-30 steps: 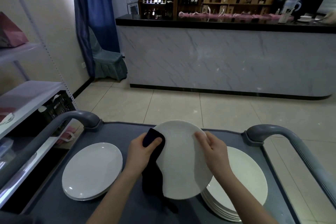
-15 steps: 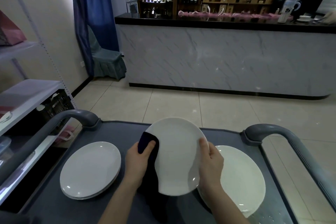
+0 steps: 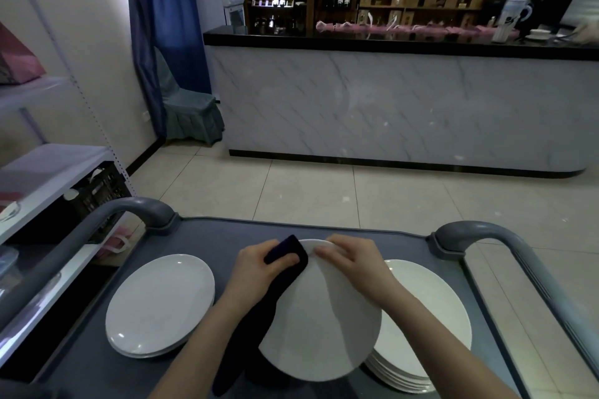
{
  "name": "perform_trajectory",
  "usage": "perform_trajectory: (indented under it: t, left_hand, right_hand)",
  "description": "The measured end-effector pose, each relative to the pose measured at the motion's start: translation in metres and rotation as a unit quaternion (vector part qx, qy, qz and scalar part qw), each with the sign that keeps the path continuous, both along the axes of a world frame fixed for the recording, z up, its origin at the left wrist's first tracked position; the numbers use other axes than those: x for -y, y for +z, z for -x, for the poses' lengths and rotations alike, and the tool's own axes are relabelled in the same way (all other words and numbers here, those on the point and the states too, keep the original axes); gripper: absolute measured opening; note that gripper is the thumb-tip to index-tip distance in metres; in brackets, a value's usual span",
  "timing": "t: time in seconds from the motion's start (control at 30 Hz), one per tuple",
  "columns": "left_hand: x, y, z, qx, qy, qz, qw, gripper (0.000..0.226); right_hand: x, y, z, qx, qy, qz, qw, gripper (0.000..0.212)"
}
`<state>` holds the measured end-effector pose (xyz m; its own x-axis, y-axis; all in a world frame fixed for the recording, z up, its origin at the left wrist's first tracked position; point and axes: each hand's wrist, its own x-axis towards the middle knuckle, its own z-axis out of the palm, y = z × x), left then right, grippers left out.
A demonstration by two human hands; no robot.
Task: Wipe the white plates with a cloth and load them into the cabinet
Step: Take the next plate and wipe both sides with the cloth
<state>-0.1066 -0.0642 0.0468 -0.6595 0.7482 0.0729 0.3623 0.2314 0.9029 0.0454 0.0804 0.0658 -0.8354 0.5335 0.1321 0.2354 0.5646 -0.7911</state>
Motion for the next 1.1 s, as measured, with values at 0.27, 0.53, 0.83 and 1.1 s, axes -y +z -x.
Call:
perform_trajectory:
  t: [0.27, 0.53, 0.83, 1.1]
  left_hand:
    - [0.012, -0.03, -0.012, 0.155, 0.227, -0.067, 0.959, 0.023]
    - [-0.006, 0.002, 0.008, -0.028, -0.073, 0.018, 0.997, 0.017]
    - [0.002, -0.01, 0.008, 0.087, 0.135, -0.052, 0.986, 0.025]
    - [0.013, -0.043, -0.02, 0.233, 0.281, -0.091, 0.927, 0.022]
  right_hand:
    - [0.017, -0.022, -0.002, -0.152, -0.243, 0.194, 0.938, 0.029]
    - [-0.004, 0.005, 0.007, 0.013, 0.038, 0.007, 0.999, 0.033]
    - [0.021, -0.015, -0.004, -0.137, -0.187, 0.156, 0.96, 0.027]
    - [0.043, -0.039, 0.002, -0.163, -0.299, 0.253, 0.906, 0.028]
